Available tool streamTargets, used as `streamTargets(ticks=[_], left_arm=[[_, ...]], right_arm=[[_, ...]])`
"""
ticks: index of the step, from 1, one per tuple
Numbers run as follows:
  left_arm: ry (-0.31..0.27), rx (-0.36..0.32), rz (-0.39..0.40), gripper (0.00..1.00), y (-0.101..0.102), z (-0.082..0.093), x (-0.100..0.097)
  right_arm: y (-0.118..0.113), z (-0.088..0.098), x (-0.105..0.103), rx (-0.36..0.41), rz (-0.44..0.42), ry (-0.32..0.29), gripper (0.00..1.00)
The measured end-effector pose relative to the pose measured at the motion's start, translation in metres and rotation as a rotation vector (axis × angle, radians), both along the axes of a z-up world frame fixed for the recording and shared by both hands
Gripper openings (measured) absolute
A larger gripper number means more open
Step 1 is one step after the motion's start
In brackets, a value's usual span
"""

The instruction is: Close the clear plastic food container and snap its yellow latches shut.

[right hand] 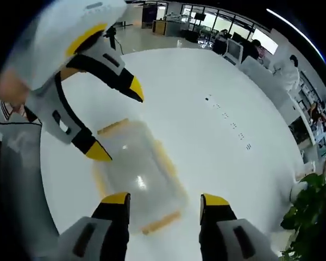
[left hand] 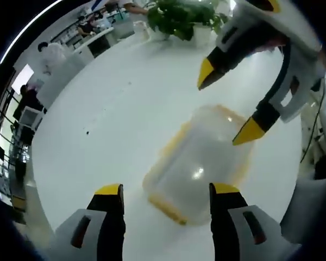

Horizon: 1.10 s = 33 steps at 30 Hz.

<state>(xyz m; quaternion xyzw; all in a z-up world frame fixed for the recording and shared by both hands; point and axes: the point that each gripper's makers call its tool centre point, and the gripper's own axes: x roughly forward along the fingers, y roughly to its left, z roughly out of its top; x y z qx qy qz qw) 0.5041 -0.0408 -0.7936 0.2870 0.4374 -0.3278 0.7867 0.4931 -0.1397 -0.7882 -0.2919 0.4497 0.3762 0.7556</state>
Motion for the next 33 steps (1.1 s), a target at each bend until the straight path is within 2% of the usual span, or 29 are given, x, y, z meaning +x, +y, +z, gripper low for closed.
streamTargets(ticks=[3,4,9,11,12,17,22,23,26,27,29,30,31,33], left_arm=[[0.004,-0.046,0.105,0.58,0.003,0.004,0.001],[-0.006,-0.048,0.123,0.58,0.005,0.005,0.002],[0.017,-0.066,0.171,0.58,0.003,0.002,-0.004],[0.012,-0.082,0.174,0.56,0.001,0.003,-0.004],[0.006,-0.084,0.168,0.56,0.001,0.003,-0.004],[0.016,-0.122,0.199,0.57,0.003,0.001,-0.004],[0.052,-0.266,0.271,0.56,-0.003,-0.003,-0.007],[0.047,-0.29,0.274,0.57,-0.004,-0.002,-0.007],[0.031,-0.344,0.296,0.57,-0.001,-0.004,-0.01],[0.019,-0.388,0.318,0.57,-0.003,-0.002,-0.01],[0.005,-0.399,0.329,0.56,0.0,-0.003,-0.011],[-0.004,-0.405,0.332,0.53,0.001,-0.002,-0.012],[-0.032,-0.423,0.339,0.5,0.002,0.001,-0.012],[-0.034,-0.475,0.378,0.51,0.001,0.004,-0.014]], right_arm=[[-0.004,0.006,0.006,0.04,-0.095,-0.017,0.5],[-0.007,0.009,0.01,0.056,-0.161,-0.029,0.5],[-0.005,0.008,0.005,0.065,-0.166,-0.01,0.5],[-0.001,0.009,0.006,0.101,-0.179,-0.023,0.5],[0.001,0.007,0.004,0.11,-0.182,-0.01,0.5],[0.002,0.002,0.003,0.134,-0.19,-0.018,0.5],[0.005,0.003,0.001,0.218,-0.219,-0.036,0.5],[0.006,0.005,0.0,0.251,-0.222,-0.056,0.5],[0.003,0.002,-0.002,0.306,-0.253,-0.065,0.5],[0.003,0.002,-0.001,0.324,-0.267,-0.074,0.5],[0.001,0.002,0.0,0.36,-0.308,-0.092,0.5],[0.003,0.007,0.001,0.419,-0.338,-0.131,0.5],[0.002,0.008,0.001,0.432,-0.352,-0.142,0.5],[0.005,0.006,-0.006,0.468,-0.354,-0.137,0.49]])
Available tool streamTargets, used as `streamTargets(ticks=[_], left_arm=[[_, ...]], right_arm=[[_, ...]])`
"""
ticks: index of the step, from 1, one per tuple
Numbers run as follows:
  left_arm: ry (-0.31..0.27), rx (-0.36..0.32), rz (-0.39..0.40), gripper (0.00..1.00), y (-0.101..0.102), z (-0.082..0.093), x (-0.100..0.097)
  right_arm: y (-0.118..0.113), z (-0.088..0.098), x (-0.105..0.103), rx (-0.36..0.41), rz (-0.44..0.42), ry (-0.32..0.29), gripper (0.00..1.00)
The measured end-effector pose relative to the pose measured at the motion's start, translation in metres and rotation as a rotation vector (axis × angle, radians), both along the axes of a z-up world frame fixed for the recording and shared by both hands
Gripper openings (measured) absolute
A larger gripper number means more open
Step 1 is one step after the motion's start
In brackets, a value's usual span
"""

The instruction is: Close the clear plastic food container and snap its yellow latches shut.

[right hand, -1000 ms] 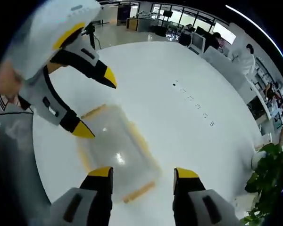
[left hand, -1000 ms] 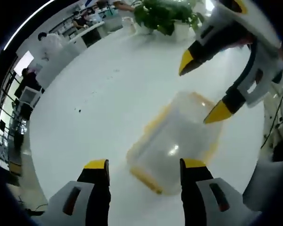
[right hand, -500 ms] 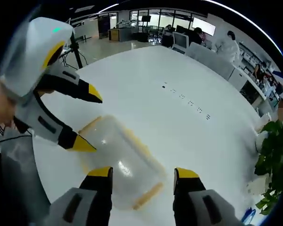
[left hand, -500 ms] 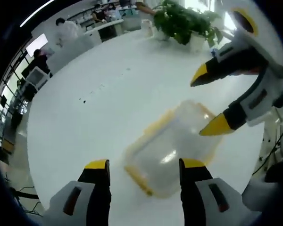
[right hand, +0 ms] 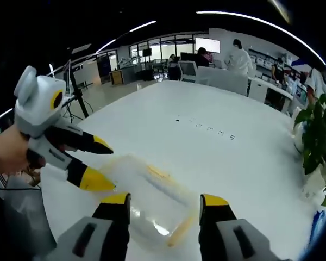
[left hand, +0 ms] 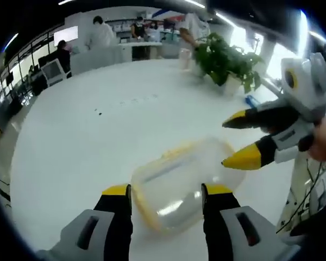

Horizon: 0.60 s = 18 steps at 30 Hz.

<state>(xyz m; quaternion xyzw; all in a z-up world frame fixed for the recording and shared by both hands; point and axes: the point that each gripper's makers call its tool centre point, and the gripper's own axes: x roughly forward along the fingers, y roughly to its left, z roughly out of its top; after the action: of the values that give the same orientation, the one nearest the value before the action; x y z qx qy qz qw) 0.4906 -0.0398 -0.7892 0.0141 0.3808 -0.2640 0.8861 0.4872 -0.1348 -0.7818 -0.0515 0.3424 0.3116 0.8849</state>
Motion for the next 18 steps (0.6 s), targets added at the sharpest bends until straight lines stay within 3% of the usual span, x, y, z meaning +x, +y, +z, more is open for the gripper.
streamTargets(ticks=[3,10,13,15,18], left_arm=[[0.0,-0.015,0.013,0.54,0.001,-0.002,0.0],[-0.01,-0.01,0.042,0.54,0.007,-0.004,0.003],[0.006,-0.036,0.076,0.54,0.014,-0.016,0.003],[0.061,-0.082,0.124,0.53,0.017,-0.028,-0.003],[0.063,-0.102,0.146,0.55,0.02,-0.034,-0.005]], right_arm=[[0.004,0.0,-0.005,0.059,-0.018,0.002,0.49],[0.003,0.001,-0.001,0.066,-0.042,-0.021,0.5],[-0.007,-0.005,-0.001,0.09,-0.101,0.001,0.5],[-0.011,-0.01,-0.002,0.132,-0.137,0.029,0.51],[-0.021,-0.018,-0.004,0.12,-0.17,0.04,0.51]])
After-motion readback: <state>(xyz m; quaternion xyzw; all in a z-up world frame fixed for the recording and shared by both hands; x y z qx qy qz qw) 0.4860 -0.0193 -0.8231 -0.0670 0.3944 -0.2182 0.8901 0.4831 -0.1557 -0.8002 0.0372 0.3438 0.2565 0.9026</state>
